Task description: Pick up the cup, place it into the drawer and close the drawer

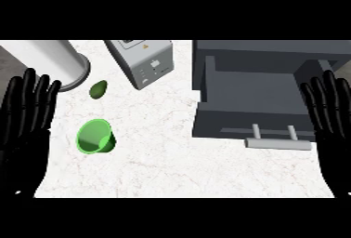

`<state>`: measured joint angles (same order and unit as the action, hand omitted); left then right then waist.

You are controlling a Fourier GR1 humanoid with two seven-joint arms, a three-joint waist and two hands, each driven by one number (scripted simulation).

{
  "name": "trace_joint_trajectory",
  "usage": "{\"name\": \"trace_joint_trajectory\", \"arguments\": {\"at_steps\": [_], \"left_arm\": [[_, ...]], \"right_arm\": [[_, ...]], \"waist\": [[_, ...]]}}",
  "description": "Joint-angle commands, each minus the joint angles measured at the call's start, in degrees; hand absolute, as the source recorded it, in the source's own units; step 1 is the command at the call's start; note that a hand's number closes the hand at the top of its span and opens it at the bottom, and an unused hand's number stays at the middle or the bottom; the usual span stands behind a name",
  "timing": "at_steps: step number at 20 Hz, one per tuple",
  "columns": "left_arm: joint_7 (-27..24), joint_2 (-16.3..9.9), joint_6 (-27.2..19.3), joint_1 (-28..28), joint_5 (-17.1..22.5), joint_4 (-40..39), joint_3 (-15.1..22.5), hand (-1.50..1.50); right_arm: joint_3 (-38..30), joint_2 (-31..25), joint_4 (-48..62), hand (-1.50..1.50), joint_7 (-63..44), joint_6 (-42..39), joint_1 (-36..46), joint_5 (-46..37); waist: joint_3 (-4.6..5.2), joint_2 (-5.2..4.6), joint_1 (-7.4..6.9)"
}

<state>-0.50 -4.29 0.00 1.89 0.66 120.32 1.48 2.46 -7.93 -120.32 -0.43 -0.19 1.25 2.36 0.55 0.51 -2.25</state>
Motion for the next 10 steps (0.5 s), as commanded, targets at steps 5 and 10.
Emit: {"name": "trace_joint_trajectory", "arguments": {"at_steps": [5,10], "left_arm": [[1.02,3.49,-14.57,2.02,-13.75,-3.16,-5.83,-1.50],[4.61,4.25,-29.33,5.17,-8.90,-8.11,0.46,-1.50]], "right_arm": [[-2.46,-0.36,0.57,-1.50,-0.91,-0.78,0.41,2.18],[-1.77,0.41,3.04,-1.50,-3.80,-2.88,1.43,6.50]], "waist": [[-0.62,-0.62,2.56],[-0.57,-0.59,2.62]]}}
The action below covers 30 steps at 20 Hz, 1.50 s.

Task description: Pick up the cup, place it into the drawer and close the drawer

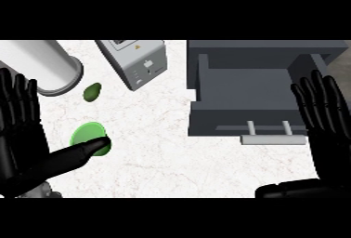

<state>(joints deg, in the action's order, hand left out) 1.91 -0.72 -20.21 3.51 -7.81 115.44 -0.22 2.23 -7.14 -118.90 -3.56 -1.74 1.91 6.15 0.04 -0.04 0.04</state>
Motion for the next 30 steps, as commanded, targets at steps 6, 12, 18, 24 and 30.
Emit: {"name": "trace_joint_trajectory", "arguments": {"at_steps": [6,12,18,24,30], "left_arm": [[-0.92,0.71,-8.93,1.03,1.88,-4.35,3.53,-1.50],[-4.28,0.72,-11.84,7.46,1.89,-13.31,2.20,-1.50],[2.47,0.63,-13.48,3.40,-0.65,-5.92,4.81,-1.50],[-6.21,0.71,-14.84,-2.60,4.23,-9.94,5.39,-1.50],[-6.17,-0.52,-12.24,-5.74,8.13,-9.44,2.62,-1.50]], "right_arm": [[-0.70,1.47,-1.32,-1.50,-3.28,-0.15,0.89,0.50],[-0.38,2.46,2.88,-1.50,-2.06,-0.69,3.39,-0.48],[-0.21,1.99,-3.60,-1.50,-6.44,-1.72,0.91,0.99],[-1.22,2.99,1.17,-1.50,-1.27,-1.74,0.99,-0.73],[-2.53,2.42,2.02,-1.50,-1.67,-2.14,3.23,-0.51]], "waist": [[-0.04,0.07,-0.01],[-0.04,0.02,0.03],[-0.05,0.11,0.01],[-0.04,0.07,-0.04],[-0.03,0.07,-0.15]]}}
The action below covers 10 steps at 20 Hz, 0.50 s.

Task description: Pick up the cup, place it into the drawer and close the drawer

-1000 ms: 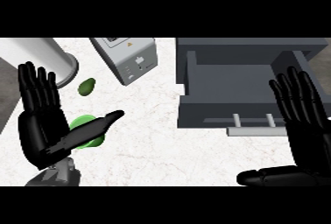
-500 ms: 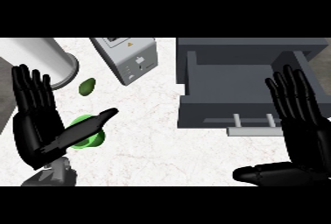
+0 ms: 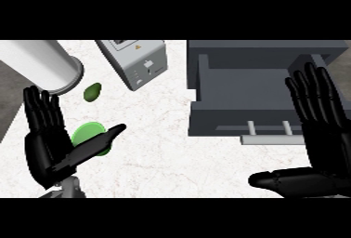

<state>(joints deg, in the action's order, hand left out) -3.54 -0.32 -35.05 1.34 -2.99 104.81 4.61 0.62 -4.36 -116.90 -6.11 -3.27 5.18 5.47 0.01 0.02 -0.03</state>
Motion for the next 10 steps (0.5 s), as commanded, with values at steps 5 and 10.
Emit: {"name": "trace_joint_trajectory", "arguments": {"at_steps": [5,10], "left_arm": [[-4.21,0.31,-1.96,-7.11,2.92,-1.50,1.46,-1.50],[-8.38,0.32,-1.61,-6.62,6.10,-6.86,-1.19,-1.50]], "right_arm": [[-4.35,-1.87,-0.16,-1.50,0.82,-3.12,-1.28,4.07],[0.67,1.03,0.36,-1.50,0.05,-0.27,0.37,-1.34]], "waist": [[0.00,0.00,-0.04],[0.01,-0.01,-0.08]]}}
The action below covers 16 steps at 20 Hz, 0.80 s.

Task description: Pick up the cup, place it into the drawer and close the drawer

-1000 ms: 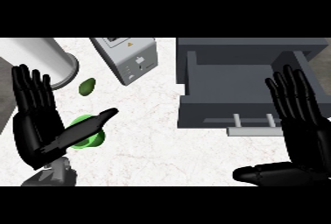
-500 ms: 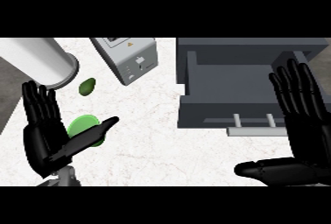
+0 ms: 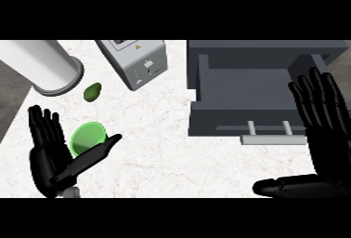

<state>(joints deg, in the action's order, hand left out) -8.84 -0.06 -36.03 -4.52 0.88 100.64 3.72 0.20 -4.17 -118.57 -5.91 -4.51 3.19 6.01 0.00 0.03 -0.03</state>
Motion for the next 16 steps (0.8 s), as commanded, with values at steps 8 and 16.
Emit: {"name": "trace_joint_trajectory", "arguments": {"at_steps": [8,16], "left_arm": [[-9.28,0.05,3.83,-1.99,6.89,-9.51,-4.18,-1.50],[-18.97,-1.33,11.25,-2.40,12.27,-21.56,-9.16,-1.50]], "right_arm": [[-3.27,-1.05,-1.27,-1.50,-1.73,-1.55,0.22,3.03],[-2.21,-0.62,0.75,-1.50,-3.59,-0.19,4.82,1.48]], "waist": [[0.00,0.00,0.03],[0.02,-0.02,-0.05]]}}
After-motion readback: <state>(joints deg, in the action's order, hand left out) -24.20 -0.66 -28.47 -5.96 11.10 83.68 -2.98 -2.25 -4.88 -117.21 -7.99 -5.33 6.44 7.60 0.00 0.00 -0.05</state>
